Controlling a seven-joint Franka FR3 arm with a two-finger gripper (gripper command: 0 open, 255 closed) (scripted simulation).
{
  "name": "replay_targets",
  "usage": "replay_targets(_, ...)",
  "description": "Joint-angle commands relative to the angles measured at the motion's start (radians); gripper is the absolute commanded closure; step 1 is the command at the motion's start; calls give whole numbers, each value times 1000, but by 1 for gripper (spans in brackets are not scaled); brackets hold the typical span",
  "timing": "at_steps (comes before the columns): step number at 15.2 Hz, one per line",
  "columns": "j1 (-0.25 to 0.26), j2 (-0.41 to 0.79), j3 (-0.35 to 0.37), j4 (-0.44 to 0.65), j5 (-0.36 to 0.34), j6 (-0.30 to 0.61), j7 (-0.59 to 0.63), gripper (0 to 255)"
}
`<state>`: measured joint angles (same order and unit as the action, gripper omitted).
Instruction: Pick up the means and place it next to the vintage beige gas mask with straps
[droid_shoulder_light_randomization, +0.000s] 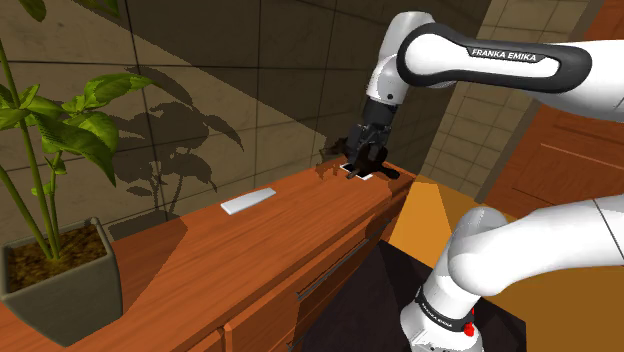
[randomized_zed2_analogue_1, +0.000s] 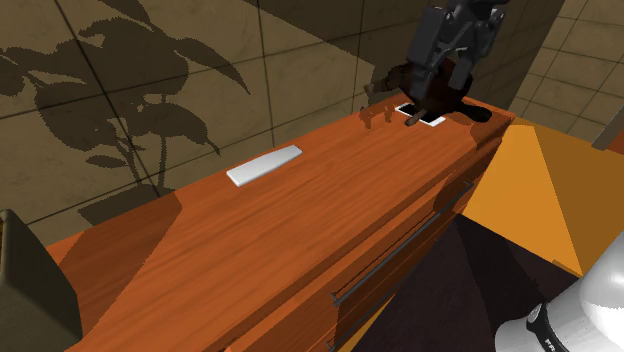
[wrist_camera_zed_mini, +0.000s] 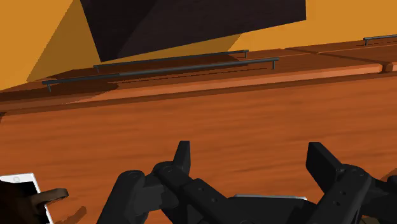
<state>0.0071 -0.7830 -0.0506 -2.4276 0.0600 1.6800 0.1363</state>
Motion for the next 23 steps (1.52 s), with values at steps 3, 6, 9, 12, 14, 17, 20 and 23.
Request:
replay_targets(3,-9,42,50,-9,29,54,103,0)
replay_targets(6,-25,120,121,-7,65,135,255,0)
replay_targets(9,-45,216,189,13,89,214,406,0)
replay_targets(12,-69,324,250,51,97,287,558,0)
replay_targets(14,-87,401,287,85,92,331,660,0)
replay_targets(17,-112,523,333,147,68,389,816,0)
replay_targets(20,-133,650,366,222,27,435,975,0)
replay_targets(23,-142,778,379,307,-26,466,1132,0)
